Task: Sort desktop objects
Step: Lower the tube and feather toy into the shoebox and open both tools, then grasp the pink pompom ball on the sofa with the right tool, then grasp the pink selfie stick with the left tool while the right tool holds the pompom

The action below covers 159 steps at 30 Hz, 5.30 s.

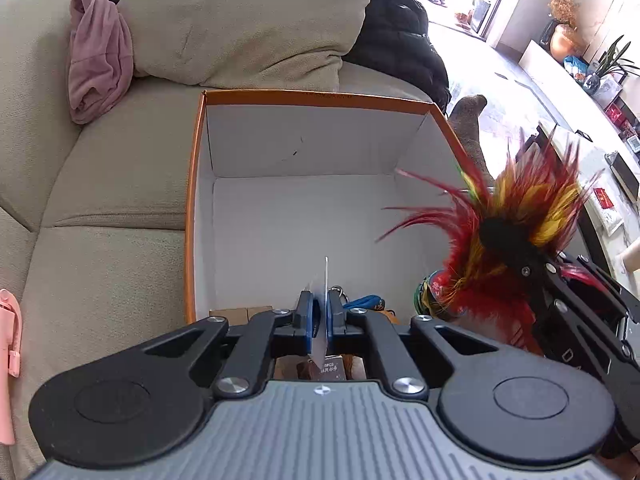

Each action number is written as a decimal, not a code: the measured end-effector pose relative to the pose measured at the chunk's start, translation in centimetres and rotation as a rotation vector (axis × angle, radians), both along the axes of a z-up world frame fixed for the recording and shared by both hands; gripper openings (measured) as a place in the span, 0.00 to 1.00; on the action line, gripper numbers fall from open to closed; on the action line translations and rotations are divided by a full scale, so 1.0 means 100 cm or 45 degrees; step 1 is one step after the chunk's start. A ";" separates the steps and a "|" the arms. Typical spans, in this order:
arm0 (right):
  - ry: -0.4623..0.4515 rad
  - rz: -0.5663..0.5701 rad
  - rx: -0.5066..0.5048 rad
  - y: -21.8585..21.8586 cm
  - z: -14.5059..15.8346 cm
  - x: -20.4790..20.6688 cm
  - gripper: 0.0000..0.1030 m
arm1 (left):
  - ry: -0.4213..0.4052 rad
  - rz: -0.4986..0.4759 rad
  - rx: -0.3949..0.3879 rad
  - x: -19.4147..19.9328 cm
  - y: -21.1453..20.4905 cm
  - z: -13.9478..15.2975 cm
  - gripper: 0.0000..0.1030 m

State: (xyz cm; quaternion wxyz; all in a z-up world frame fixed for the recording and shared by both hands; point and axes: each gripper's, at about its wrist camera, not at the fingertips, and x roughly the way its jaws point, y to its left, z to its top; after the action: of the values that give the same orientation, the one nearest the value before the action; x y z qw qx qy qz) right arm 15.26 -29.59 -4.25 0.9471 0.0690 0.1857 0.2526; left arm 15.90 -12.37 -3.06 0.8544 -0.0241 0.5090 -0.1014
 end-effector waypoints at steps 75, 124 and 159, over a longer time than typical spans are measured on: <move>0.167 0.650 -0.870 0.296 -0.053 -0.117 0.58 | -0.146 0.719 -0.072 -0.193 0.289 0.014 0.50; 0.398 0.673 -0.533 0.261 -0.055 -0.104 0.57 | -0.054 0.503 0.143 -0.138 0.288 0.031 0.50; 0.056 0.385 -0.150 0.136 0.061 0.000 0.46 | 0.152 -0.131 0.792 -0.016 0.210 -0.079 0.32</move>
State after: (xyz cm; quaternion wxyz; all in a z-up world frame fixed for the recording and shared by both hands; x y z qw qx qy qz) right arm 15.23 -16.00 1.86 0.8964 -0.0100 0.2293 0.3793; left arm 14.28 8.66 -10.93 0.7832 0.2583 0.5653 0.0175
